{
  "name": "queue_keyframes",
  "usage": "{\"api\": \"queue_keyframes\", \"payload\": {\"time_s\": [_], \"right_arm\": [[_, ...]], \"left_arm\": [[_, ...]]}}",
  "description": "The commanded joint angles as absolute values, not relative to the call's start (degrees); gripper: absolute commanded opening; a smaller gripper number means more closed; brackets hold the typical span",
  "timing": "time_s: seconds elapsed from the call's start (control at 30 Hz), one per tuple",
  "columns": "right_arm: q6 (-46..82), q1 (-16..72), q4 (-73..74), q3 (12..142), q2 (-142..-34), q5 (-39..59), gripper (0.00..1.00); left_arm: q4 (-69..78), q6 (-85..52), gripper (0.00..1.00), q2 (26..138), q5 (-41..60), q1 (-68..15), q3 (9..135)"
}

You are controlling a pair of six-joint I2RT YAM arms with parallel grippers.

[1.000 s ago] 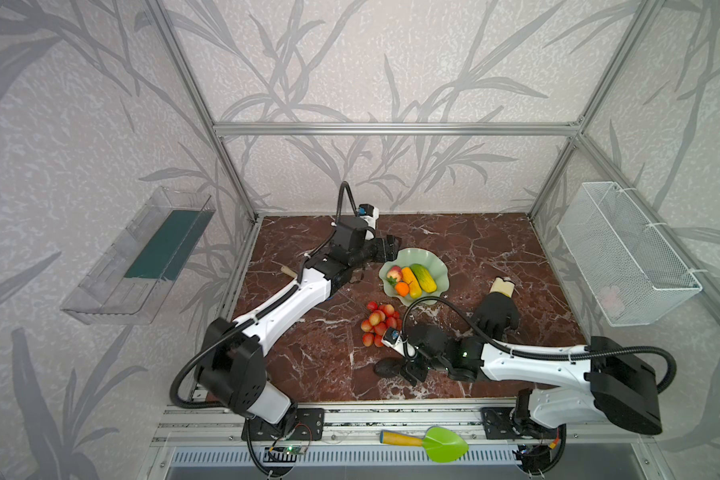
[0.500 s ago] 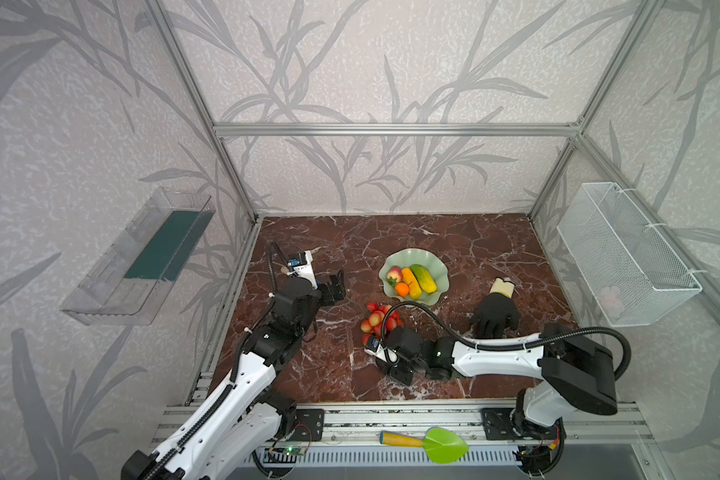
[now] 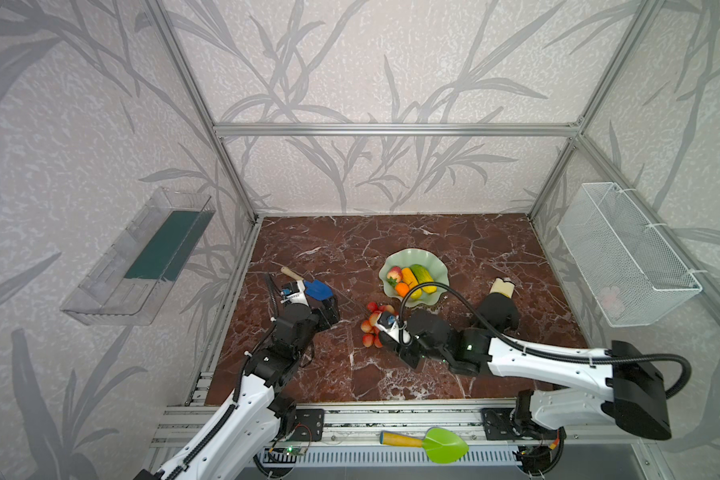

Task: Place and organize the fake fruits in the fruit bowl
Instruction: 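Carry the dark avocado into the bowl with right gripper while left reaches lychees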

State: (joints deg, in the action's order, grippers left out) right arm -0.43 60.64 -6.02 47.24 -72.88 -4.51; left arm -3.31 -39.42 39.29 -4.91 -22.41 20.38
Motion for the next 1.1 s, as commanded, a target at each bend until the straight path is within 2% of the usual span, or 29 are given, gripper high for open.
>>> {"api": "queue_keyframes", "payload": {"time_s": [0.0,0.2,0.53,0.63,0.77,0.83,0.9,1.07], "right_arm": [[3.12,50.43,-7.89,51.31,-73.42,-6.50,0.22],[5.14,37.45,-5.78,58.28,-83.46,-3.83,0.22],[6.45,31.84,-3.74,62.70,-96.45,-2.86,0.25],[7.35,31.79,-3.28,62.03,-97.42,-3.16,0.36],[7.84,31.68,-2.61,60.98,-95.71,-3.27,0.66],[7.86,31.66,-1.43,59.78,-93.01,-3.55,0.75],[7.74,31.71,-0.89,58.52,-89.51,-4.23,0.82],[7.56,31.69,-0.51,54.61,-80.25,-5.49,0.89]], "left_arm": [[2.19,-43.84,0.84,41.18,-0.72,-21.97,18.63],[9.21,-45.93,0.76,48.08,6.64,-21.88,18.50],[20.85,-48.60,0.72,61.69,15.34,-21.89,19.44],[24.63,-49.95,0.68,66.17,17.51,-21.97,19.99],[30.23,-51.68,0.64,72.28,19.49,-21.97,20.61],[32.41,-52.26,0.63,75.01,19.82,-22.07,21.03],[34.83,-52.79,0.60,78.15,20.58,-22.06,21.72],[41.54,-55.25,0.55,85.31,21.79,-22.24,23.12]]}}
